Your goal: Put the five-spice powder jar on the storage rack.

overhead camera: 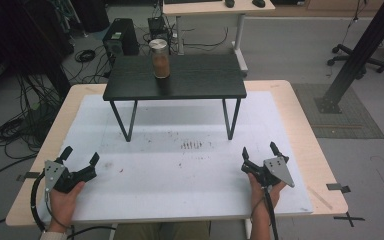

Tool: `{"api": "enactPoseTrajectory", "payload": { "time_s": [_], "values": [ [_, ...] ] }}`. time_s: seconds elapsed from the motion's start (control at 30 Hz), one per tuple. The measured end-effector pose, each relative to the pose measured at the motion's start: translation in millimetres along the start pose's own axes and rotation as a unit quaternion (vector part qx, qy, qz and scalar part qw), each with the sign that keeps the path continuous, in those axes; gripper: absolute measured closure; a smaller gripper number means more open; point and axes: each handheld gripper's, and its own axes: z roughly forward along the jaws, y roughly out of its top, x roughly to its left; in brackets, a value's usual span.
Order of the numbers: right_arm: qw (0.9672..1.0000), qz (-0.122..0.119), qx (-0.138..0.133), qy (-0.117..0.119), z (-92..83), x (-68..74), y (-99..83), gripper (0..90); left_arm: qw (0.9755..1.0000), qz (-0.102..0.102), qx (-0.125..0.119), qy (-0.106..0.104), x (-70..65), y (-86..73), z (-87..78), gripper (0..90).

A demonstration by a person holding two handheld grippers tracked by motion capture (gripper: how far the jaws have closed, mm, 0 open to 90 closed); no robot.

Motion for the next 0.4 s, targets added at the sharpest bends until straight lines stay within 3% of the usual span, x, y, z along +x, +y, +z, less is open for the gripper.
{"api": "enactPoseTrajectory", "payload": {
  "time_s": [0.4],
  "values": [
    [1.0, 0.0, -0.001, 0.0, -0.1, 0.0, -0.1, 7.4, 1.0, 0.0, 0.0, 0.0, -0.1, 0.0, 0.0, 2.5]
  ]
}}
